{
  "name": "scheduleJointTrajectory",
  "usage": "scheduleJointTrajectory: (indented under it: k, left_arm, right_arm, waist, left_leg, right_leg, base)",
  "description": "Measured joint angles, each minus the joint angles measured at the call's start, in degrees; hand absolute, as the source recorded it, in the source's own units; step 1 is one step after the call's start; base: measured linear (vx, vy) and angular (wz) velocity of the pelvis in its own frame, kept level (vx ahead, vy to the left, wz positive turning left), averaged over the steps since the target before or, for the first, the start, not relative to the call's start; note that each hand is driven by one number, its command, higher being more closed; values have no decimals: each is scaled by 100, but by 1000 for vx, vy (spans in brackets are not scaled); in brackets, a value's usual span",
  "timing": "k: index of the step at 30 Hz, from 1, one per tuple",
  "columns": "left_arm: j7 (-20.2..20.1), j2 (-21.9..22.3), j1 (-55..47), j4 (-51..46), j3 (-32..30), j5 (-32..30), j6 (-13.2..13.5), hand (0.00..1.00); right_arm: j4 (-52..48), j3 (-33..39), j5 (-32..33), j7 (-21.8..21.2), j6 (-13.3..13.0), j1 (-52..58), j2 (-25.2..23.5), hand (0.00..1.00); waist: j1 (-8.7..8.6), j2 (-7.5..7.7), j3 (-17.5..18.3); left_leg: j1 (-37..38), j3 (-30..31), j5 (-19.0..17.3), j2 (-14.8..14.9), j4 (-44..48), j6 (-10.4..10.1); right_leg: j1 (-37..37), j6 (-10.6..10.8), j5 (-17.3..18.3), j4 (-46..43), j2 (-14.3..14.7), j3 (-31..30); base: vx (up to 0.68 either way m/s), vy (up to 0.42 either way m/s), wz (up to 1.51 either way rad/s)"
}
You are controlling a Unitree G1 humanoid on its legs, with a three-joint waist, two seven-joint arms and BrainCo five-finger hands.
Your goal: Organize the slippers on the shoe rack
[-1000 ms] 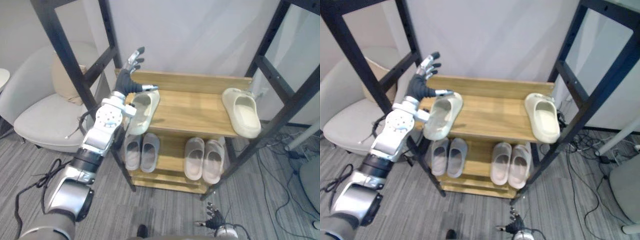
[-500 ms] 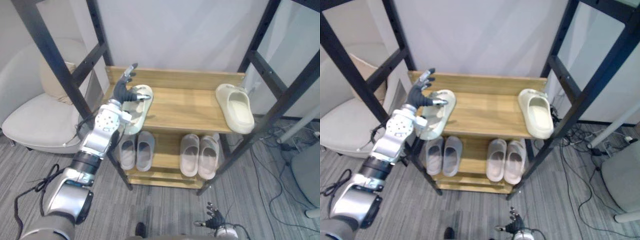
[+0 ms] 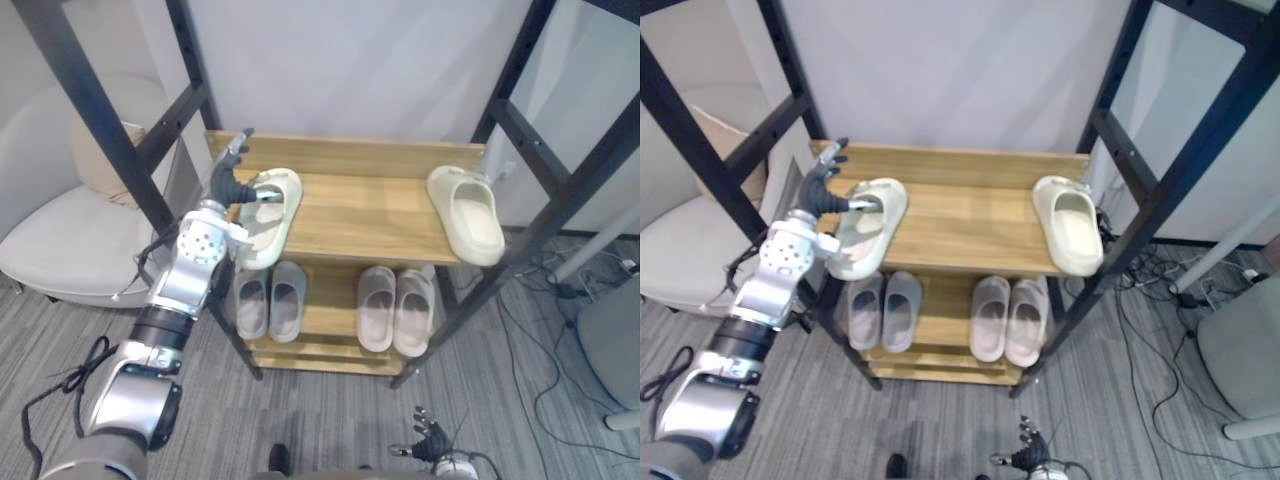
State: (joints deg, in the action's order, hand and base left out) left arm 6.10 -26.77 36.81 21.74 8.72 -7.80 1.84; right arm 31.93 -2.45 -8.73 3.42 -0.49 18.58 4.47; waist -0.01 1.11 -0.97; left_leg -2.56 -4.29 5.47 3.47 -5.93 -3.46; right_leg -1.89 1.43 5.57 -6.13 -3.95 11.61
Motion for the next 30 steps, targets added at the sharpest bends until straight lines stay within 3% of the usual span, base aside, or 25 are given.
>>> scheduleJointTrajectory:
  k: [16,27,28,30]
  left_arm:
    - [83,-55,98,520,-223,-448,-129,0]
    - [145,-54,715,1113,-232,-442,-159,0]
    - [146,-54,753,1155,-232,-440,-162,100]
    - [149,-55,768,1160,-265,-433,-165,100]
  right_arm:
    - [-210,-5,16,-6,-68,169,2,0]
    - [-260,-11,37,-6,-115,148,1,0]
    - [-287,-10,37,-6,-114,154,2,0]
    - [-340,-13,37,-6,-114,163,1,0]
  waist:
    - [-31,121,-65]
    - [-70,180,-225]
    - [-83,183,-248]
    - [-100,187,-269]
  left_leg:
    - [-10,-173,-3,65,-1,-5]
    - [-41,-324,-4,88,0,-5]
    - [-40,-336,-5,89,0,-4]
    - [-41,-412,-11,91,0,-10]
  right_leg:
    - [-46,-26,-169,168,76,-221]
    - [-137,-39,-276,247,113,-401]
    - [-144,-38,-281,248,114,-416]
    - [-170,-36,-303,257,114,-469]
  base:
    - [0,0,-7]
    - [7,5,-9]
    - [10,8,-9]
    - [17,11,-17]
